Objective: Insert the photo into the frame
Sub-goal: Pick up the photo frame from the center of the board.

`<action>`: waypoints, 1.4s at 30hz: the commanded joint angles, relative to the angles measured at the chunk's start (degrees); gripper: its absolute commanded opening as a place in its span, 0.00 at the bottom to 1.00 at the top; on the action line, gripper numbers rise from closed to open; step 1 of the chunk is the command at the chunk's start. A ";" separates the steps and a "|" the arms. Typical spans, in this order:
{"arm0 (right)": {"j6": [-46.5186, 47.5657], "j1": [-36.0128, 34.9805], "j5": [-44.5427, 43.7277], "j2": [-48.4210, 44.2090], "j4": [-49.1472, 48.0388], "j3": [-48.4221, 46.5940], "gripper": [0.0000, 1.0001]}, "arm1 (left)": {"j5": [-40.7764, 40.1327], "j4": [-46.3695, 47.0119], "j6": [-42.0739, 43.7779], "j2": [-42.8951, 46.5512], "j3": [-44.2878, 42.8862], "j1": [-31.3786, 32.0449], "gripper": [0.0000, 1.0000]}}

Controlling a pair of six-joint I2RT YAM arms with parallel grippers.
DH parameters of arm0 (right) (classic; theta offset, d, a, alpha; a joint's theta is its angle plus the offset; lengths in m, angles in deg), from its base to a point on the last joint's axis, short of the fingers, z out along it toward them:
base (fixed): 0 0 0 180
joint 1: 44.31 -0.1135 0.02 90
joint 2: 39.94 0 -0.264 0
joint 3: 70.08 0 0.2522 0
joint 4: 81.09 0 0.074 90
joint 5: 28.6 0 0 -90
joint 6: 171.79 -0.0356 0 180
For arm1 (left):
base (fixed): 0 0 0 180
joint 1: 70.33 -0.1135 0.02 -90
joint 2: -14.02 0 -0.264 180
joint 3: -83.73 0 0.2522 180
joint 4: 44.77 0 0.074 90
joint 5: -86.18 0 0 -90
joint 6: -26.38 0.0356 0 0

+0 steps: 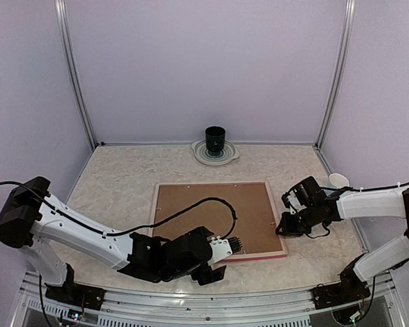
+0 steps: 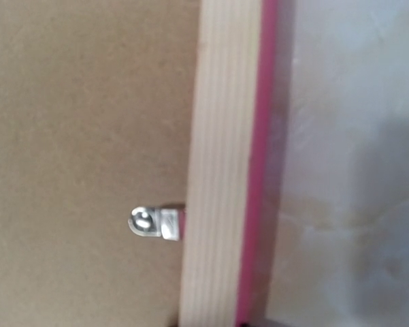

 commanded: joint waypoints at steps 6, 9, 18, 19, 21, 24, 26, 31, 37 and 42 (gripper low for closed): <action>1.58 -0.70 0.37 -2.01 3.94 -3.70 0.12 | -2.11 -4.29 6.85 -5.17 -4.71 1.95 0.99; 1.56 -0.72 0.53 -2.70 4.88 -4.67 0.12 | -2.79 -5.49 7.56 -7.24 -5.96 2.47 0.99; 1.73 -0.79 0.63 -5.72 9.19 -9.20 0.12 | -5.31 -5.76 9.31 -11.43 -7.90 3.38 0.99; 1.85 -0.80 0.68 -6.03 9.58 -9.75 0.12 | -5.69 -5.76 9.42 -11.54 -7.97 3.43 0.99; 1.83 -0.80 0.80 -6.74 10.40 -10.47 0.12 | -7.05 -5.76 9.56 -11.81 -8.08 3.44 0.99; 1.76 -0.85 1.07 -7.53 11.49 -11.31 0.12 | -9.71 -5.41 9.77 -12.68 -8.47 3.43 0.98; 1.61 -0.89 1.69 -7.99 11.82 -11.77 0.12 | -11.66 -5.12 10.01 -13.40 -8.81 3.48 0.96; 1.14 -1.44 2.46 -8.57 12.46 -12.51 0.12 | -15.47 -3.80 10.10 -15.20 -9.31 3.52 0.92; 0.77 -1.67 3.00 -8.76 12.66 -12.71 0.12 | -19.46 -1.72 10.37 -16.44 -9.06 3.68 0.85; 0.61 -1.82 3.17 -8.41 12.40 -12.67 0.12 | -21.77 -1.00 10.72 -18.08 -9.14 4.00 0.80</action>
